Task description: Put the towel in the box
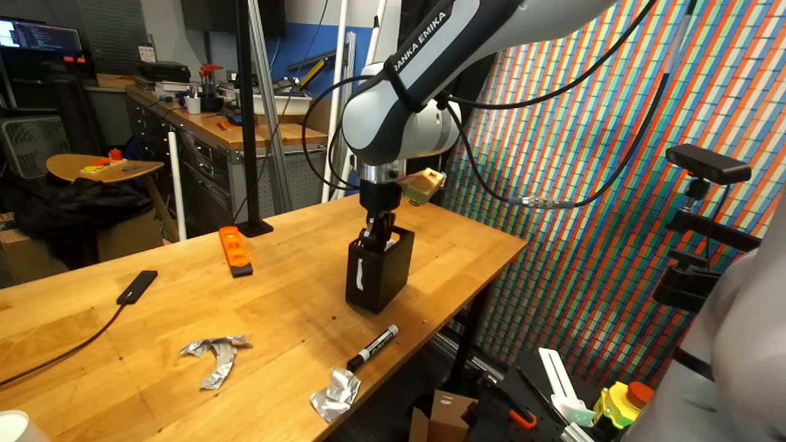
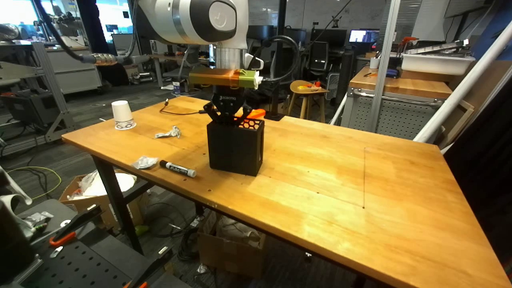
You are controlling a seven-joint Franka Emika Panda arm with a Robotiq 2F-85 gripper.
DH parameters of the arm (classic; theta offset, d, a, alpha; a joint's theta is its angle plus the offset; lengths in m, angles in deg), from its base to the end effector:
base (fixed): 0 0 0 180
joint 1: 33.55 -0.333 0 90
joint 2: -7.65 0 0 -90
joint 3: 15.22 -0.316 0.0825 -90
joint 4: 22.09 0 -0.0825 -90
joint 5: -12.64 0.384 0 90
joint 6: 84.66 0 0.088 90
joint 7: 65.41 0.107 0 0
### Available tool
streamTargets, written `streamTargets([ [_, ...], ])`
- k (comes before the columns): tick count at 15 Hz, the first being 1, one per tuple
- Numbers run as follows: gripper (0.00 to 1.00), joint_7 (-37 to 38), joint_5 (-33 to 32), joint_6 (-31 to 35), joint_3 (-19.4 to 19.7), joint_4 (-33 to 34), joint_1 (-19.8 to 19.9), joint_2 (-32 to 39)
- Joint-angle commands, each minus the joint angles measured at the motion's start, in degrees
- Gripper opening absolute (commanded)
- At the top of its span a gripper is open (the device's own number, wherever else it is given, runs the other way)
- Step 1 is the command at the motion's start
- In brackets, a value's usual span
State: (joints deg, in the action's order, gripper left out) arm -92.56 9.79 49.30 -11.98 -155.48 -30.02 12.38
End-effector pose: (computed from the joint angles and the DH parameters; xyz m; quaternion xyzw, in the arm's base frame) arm 0.5024 -0.0605 0.2973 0.9801 0.1944 -0.0404 0.0082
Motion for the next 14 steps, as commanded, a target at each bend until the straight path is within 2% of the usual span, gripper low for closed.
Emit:
streamTargets([
  [1,0.00,-1.49,3.18,0.77,-0.20,0.80,1.26,2.24],
  [3,0.00,-3.34,5.99,0.80,-0.52,0.84,1.94,2.84],
  [7,0.00,-4.43,7.13,0.74,-0.21,-0.29,2.65,1.27],
  [14,0.00,-2.41,2.03,0.70,0.84,-3.96,2.66,-6.75],
])
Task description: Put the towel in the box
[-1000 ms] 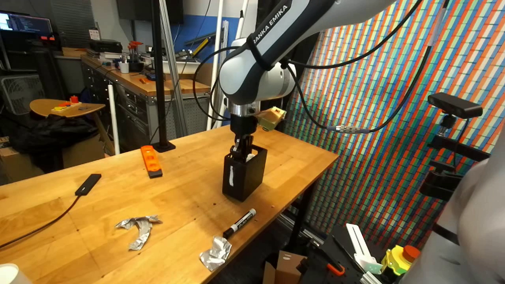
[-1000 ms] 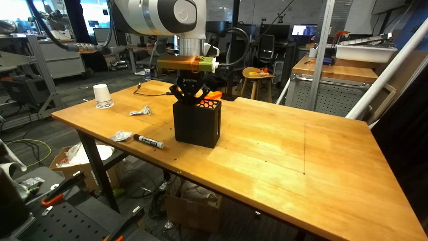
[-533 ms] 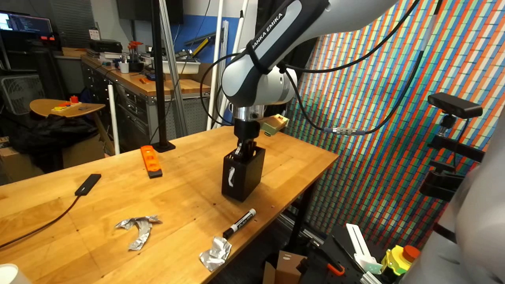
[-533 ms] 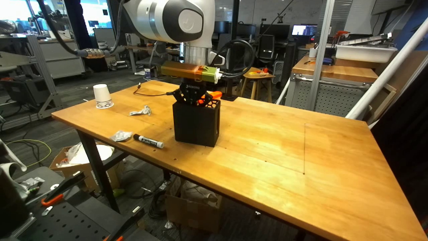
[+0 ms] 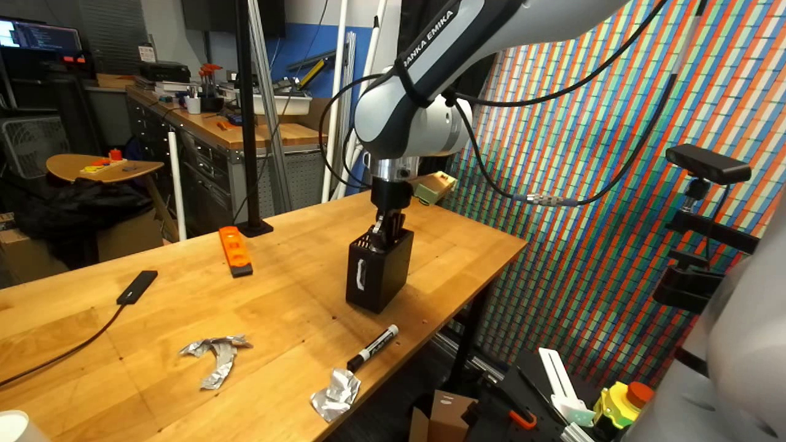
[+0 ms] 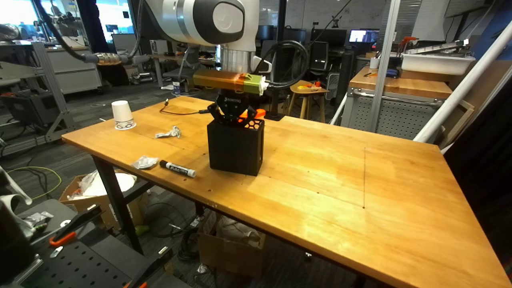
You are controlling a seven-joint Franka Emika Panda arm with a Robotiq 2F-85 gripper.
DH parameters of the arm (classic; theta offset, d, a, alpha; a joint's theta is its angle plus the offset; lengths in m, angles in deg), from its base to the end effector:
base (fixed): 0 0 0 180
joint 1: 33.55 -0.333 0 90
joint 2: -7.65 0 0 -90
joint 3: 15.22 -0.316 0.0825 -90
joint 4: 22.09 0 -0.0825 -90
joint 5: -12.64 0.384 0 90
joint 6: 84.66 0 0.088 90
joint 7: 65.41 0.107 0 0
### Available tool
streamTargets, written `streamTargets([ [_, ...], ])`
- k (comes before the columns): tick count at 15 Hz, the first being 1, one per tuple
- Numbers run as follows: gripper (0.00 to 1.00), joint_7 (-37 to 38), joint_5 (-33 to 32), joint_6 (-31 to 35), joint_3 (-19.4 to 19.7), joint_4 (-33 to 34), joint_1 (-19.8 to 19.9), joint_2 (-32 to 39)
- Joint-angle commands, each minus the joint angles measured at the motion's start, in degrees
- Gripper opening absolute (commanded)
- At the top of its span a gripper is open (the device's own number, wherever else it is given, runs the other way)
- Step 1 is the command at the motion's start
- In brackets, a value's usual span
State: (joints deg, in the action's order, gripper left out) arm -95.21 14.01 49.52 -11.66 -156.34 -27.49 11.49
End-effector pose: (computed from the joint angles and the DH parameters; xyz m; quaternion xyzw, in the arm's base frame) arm 0.4949 -0.0836 0.2994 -0.9854 -0.1666 0.0299 0.0173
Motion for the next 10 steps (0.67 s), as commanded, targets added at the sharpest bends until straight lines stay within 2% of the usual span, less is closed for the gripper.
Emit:
streamTargets([
  [1,0.00,-0.45,-1.79,0.43,0.62,-3.66,0.08,-7.60],
  [9,0.01,-8.41,5.97,1.10,3.87,-6.37,-1.17,-18.38],
  [10,0.08,-9.36,6.40,1.09,4.48,-6.85,-1.27,-19.91],
])
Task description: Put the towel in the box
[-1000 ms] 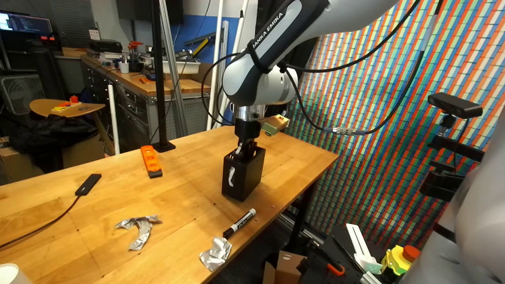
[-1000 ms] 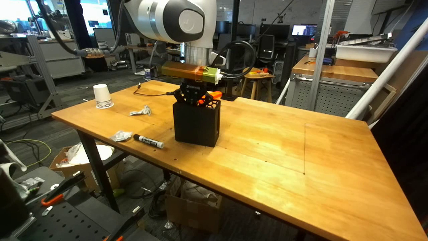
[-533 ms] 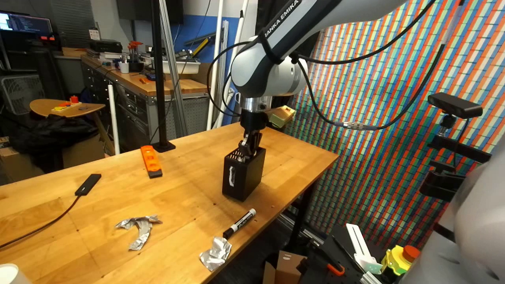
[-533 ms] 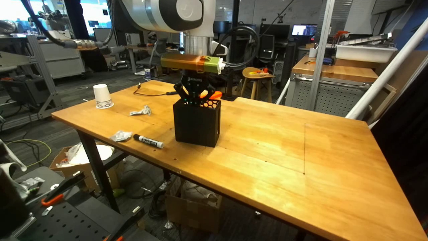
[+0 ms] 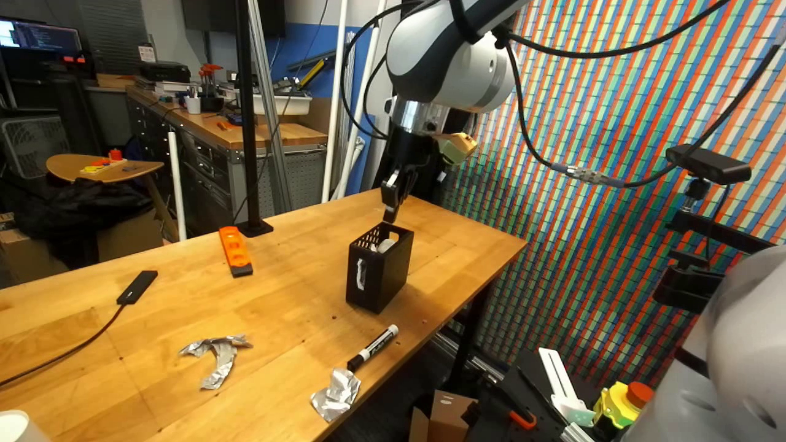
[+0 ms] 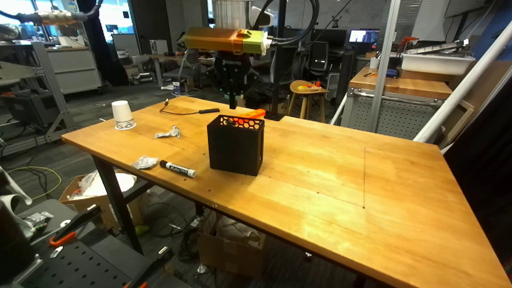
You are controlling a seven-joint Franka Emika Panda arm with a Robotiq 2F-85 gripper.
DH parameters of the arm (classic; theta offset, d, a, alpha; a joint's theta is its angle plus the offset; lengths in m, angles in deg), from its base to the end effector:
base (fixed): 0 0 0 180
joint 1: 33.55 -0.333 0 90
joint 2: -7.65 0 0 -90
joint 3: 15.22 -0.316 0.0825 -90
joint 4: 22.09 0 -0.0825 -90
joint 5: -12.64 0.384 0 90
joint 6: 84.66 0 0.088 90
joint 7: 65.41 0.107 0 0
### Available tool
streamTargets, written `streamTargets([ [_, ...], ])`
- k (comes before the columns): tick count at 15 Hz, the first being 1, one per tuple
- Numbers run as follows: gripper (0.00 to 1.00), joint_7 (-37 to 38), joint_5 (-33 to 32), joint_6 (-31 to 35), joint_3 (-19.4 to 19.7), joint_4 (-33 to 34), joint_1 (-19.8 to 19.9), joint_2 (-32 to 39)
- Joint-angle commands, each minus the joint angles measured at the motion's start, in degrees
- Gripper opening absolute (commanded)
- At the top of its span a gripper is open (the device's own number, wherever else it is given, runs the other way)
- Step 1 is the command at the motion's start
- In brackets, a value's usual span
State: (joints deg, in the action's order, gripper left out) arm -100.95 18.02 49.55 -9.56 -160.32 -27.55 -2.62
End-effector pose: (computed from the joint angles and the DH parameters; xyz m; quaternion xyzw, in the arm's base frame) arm 0.4679 -0.0954 0.3904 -0.9819 -0.1764 -0.0669 0.0190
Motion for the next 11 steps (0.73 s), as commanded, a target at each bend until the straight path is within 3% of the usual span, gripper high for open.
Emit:
streamTargets([
  [1,0.26,-4.27,2.59,1.10,2.94,-3.35,-1.33,-7.11],
  [2,0.31,-4.86,2.76,0.91,3.51,-3.80,-1.49,-8.55],
  [3,0.15,-2.02,0.47,-0.10,2.92,-1.12,-1.36,-4.04],
  [5,0.29,-2.73,0.51,-0.10,3.67,-2.05,-1.49,-6.27],
  [6,0.31,-2.81,0.49,-0.11,3.78,-2.42,-1.54,-6.88],
  [11,0.31,-2.84,0.50,-0.09,3.77,-3.05,-1.79,-7.20],
])
